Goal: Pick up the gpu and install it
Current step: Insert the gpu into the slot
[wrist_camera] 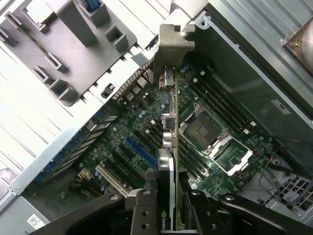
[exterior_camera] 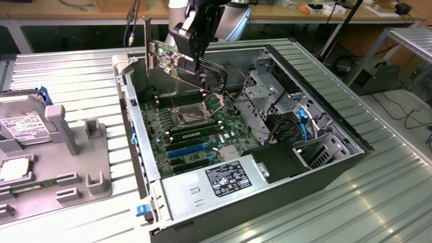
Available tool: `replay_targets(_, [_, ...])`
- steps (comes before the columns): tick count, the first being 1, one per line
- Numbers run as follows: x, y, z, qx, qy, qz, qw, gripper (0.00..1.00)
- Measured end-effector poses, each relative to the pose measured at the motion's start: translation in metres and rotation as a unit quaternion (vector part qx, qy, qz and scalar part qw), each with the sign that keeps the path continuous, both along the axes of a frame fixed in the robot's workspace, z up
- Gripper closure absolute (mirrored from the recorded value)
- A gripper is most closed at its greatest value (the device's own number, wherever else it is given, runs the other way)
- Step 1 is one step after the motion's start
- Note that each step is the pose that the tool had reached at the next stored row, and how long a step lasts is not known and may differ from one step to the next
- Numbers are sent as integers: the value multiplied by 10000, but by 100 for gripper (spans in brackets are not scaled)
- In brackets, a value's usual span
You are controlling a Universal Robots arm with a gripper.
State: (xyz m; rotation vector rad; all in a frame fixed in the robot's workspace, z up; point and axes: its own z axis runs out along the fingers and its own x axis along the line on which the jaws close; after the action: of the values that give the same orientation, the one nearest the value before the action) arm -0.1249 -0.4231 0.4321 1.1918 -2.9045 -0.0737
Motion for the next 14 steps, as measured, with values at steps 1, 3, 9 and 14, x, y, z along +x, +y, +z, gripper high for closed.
replay_targets(1, [0,0,0,0,0,30,10000,73])
replay_targets(3, [0,0,0,0,0,114,9999,73])
replay_targets(9, [0,0,0,0,0,420,9991,73])
replay_targets(14, [0,0,0,0,0,660,9978,73])
